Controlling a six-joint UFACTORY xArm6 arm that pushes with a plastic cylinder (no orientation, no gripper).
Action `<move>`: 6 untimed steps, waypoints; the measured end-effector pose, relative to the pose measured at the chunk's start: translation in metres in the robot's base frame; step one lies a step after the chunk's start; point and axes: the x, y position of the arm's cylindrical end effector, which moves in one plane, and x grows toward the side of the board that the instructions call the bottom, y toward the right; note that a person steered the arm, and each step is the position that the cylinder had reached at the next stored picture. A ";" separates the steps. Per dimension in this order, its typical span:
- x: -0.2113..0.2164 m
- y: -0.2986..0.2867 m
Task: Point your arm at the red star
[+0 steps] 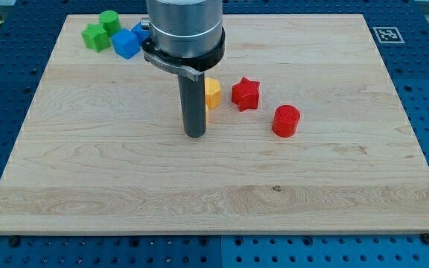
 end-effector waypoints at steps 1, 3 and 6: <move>0.020 0.000; 0.043 0.075; 0.004 0.067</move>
